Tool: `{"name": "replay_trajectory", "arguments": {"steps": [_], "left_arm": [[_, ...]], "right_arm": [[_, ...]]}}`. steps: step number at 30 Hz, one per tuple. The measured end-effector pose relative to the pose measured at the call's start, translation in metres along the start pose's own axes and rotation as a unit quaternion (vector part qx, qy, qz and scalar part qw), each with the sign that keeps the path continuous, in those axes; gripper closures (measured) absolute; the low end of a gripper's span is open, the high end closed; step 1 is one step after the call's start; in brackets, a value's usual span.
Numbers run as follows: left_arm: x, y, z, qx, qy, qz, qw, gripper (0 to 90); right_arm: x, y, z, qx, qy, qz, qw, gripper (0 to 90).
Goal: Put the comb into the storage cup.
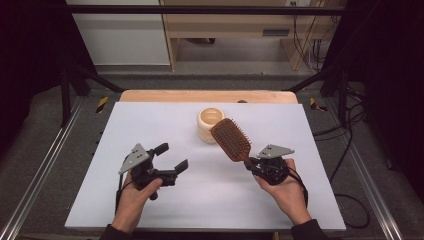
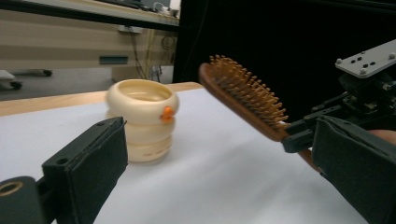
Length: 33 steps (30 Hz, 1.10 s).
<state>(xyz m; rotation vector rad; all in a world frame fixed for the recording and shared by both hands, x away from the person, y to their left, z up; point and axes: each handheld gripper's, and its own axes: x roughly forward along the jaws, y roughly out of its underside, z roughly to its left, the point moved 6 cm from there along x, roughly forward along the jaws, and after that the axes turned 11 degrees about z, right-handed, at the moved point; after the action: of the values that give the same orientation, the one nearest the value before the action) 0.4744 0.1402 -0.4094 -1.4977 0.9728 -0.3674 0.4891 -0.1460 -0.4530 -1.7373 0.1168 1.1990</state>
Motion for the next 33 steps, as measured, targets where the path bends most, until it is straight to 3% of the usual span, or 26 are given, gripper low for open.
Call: {"name": "replay_trajectory", "arguments": {"steps": [3,8,11,15,20,23,33], "left_arm": [[0.019,-0.008,-0.01,-0.013,0.017,0.002,0.9998,3.5],[0.037,-0.014,-0.018,-0.013,0.026,0.011,0.9995,3.8],[0.041,-0.017,-0.019,-0.015,0.028,0.014,0.9994,3.8],[0.047,-0.025,-0.023,-0.037,0.037,0.005,0.9986,4.1],[0.047,-0.032,-0.026,-0.044,0.047,0.001,0.9979,4.1],[0.047,-0.036,-0.028,-0.038,0.046,0.004,0.9982,4.1],[0.06,-0.047,-0.033,-0.056,0.057,0.008,0.9968,4.4]], "right_arm": [[0.0,-0.004,0.003,-0.002,0.001,-0.013,0.9999,72.9],[0.001,-0.009,0.009,-0.007,-0.005,-0.035,0.9994,72.9],[0.0,-0.011,0.011,-0.008,-0.007,-0.046,0.9989,72.9],[-0.001,-0.015,0.018,-0.008,-0.004,-0.069,0.9976,72.8],[-0.004,-0.019,0.021,-0.007,0.002,-0.093,0.9957,72.9],[-0.004,-0.02,0.023,-0.005,0.002,-0.099,0.995,72.9],[-0.006,-0.023,0.031,-0.017,0.008,-0.128,0.9917,72.9]]}}
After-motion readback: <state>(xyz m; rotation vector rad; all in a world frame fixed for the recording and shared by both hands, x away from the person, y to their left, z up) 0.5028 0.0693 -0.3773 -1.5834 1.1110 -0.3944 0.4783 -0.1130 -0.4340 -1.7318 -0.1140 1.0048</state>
